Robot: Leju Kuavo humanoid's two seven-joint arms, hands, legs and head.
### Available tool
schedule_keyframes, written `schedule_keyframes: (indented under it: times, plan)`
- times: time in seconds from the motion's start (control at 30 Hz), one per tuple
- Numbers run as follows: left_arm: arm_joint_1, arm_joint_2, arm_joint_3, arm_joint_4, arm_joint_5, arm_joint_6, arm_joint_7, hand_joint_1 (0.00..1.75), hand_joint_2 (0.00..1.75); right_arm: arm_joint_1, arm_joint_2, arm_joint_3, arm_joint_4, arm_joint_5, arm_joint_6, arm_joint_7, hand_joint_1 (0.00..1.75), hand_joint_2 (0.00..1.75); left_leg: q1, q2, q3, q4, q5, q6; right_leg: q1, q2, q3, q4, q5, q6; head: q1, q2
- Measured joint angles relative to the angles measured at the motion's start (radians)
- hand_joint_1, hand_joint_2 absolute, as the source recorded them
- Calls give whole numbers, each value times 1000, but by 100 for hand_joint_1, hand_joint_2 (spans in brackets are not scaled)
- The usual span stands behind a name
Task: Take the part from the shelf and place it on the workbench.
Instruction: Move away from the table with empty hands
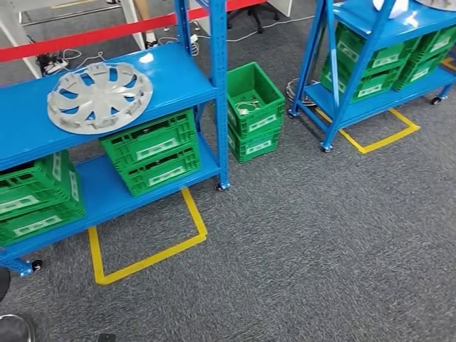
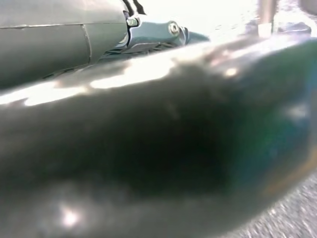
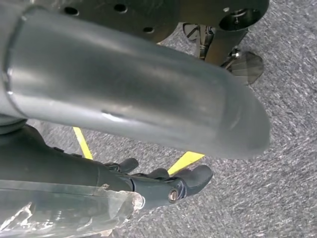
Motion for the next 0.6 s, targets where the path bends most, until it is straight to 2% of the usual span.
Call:
schedule_keyframes:
  times: [0.07,0.13,0.17,0.2,0.23,0.27,0.3,0.33,0.37,0.4,0.43,0.5,0.53,0.6]
  plan:
    - [4,0,1,0,4,0,2,0,0,-2,-1,1,0,2,0,1,0,0,4,-18,1,-4,3,11,-3,22,-11,31,-25,11,5,0]
    - [3,-2,1,0,4,0,4,0,0,-2,-1,2,0,2,0,1,0,0,7,-35,1,-5,5,21,-5,65,-61,143,-87,19,11,0]
    - [3,-3,1,0,4,0,4,0,0,-1,-1,2,0,2,0,1,0,0,7,-45,0,-5,5,24,-5,77,-95,213,-117,20,13,0]
    - [3,-4,1,0,4,0,4,0,0,0,-1,2,0,2,0,1,0,0,7,-55,0,-4,5,25,-5,82,-123,268,-134,21,14,0]
    - [3,-4,1,0,4,0,4,0,0,1,-1,2,0,2,0,2,0,0,7,-66,0,-4,5,25,-6,84,-136,290,-131,21,14,0]
    - [4,-4,2,0,4,0,5,0,0,2,-2,2,0,2,0,3,0,0,7,-79,1,-3,5,25,-6,86,-131,272,-109,20,14,0]
    - [4,-5,3,0,4,0,7,0,0,2,-2,2,0,2,0,4,0,0,8,-91,3,-3,5,24,-8,90,-107,218,-71,18,14,0]
    - [5,-6,3,0,4,0,8,0,0,2,-3,2,0,2,0,5,0,0,9,-102,4,-3,5,21,-10,103,-76,147,-34,17,14,0]
    - [4,-6,4,0,4,0,10,0,0,2,-3,2,0,2,0,7,0,0,8,-113,3,0,5,16,-13,122,-46,80,-9,16,14,0]
    - [4,-7,4,0,4,0,12,0,0,1,-3,2,0,2,0,8,0,0,7,-122,1,1,5,10,-15,137,-25,34,4,14,14,0]
    - [4,-7,4,0,4,0,13,0,0,1,-4,2,0,2,0,9,0,0,8,-128,-3,2,7,4,-15,149,-14,13,6,11,13,0]
    - [6,-7,5,0,6,0,13,0,0,0,-4,2,0,2,0,10,0,0,11,-142,-8,-1,13,-9,-13,143,-11,9,6,0,12,0]
    - [7,-7,6,0,7,0,13,0,0,0,-4,2,0,2,0,11,0,0,12,-138,-10,0,12,-14,-13,135,-11,8,9,-6,13,0]
    - [7,-7,7,0,9,0,13,0,0,0,-4,2,0,3,0,10,0,0,10,-104,-32,46,-19,-24,-15,118,-10,4,13,-19,7,0]
